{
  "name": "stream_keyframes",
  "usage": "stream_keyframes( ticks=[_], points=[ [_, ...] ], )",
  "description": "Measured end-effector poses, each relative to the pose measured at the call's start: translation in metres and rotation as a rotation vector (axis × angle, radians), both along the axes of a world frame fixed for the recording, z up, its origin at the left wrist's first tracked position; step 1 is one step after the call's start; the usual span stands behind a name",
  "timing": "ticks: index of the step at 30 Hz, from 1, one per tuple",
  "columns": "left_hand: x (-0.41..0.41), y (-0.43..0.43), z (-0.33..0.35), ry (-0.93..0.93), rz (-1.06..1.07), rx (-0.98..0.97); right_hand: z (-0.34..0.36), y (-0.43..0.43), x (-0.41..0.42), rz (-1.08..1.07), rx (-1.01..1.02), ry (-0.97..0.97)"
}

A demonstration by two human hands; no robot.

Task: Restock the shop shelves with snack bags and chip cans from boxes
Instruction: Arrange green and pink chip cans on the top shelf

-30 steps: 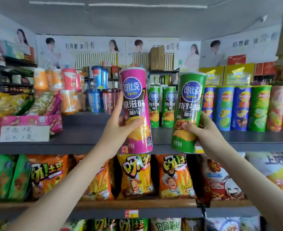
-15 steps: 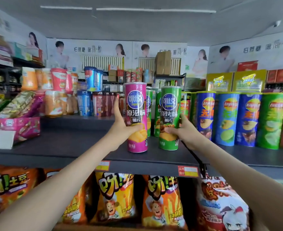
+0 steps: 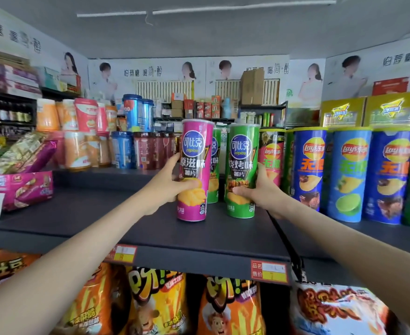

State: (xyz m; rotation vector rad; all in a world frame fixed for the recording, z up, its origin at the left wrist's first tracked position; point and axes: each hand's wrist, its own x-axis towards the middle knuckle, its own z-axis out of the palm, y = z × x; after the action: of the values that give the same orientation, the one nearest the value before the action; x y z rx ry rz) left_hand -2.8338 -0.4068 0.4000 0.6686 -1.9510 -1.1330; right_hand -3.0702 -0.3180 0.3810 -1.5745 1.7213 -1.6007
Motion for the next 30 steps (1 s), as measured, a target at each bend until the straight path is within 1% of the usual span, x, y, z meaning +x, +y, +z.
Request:
stream_keyframes(
  ticks=[6,9,12,16,23,26,30],
  points=[
    [-0.008,-0.01,-0.003,-0.042,0.001,-0.03,-0.001,-0.006,0.001,-0.021,0.015,-0.011],
    [-0.018,-0.009,-0.006,-0.118,-0.009,-0.071,-0.009,-0.007,0.0,-0.026,0.097,0.014],
    [-0.028,-0.012,-0.01,-0.217,0.001,-0.139,-0.016,-0.011,-0.004,-0.084,0.135,0.04],
    [-0.038,-0.02,-0.006,-0.267,-0.006,-0.141,-0.013,-0.01,-0.005,-0.083,0.171,0.016],
    [-0.044,-0.025,-0.007,-0.283,-0.031,-0.133,-0.017,-0.014,-0.01,-0.041,0.209,-0.03],
    [-0.042,-0.024,-0.006,-0.28,-0.057,-0.126,-0.016,-0.014,-0.003,-0.057,0.213,-0.026],
    [-0.044,-0.024,-0.006,-0.294,-0.031,-0.142,-0.02,-0.02,-0.008,-0.091,0.234,-0.011]
  ],
)
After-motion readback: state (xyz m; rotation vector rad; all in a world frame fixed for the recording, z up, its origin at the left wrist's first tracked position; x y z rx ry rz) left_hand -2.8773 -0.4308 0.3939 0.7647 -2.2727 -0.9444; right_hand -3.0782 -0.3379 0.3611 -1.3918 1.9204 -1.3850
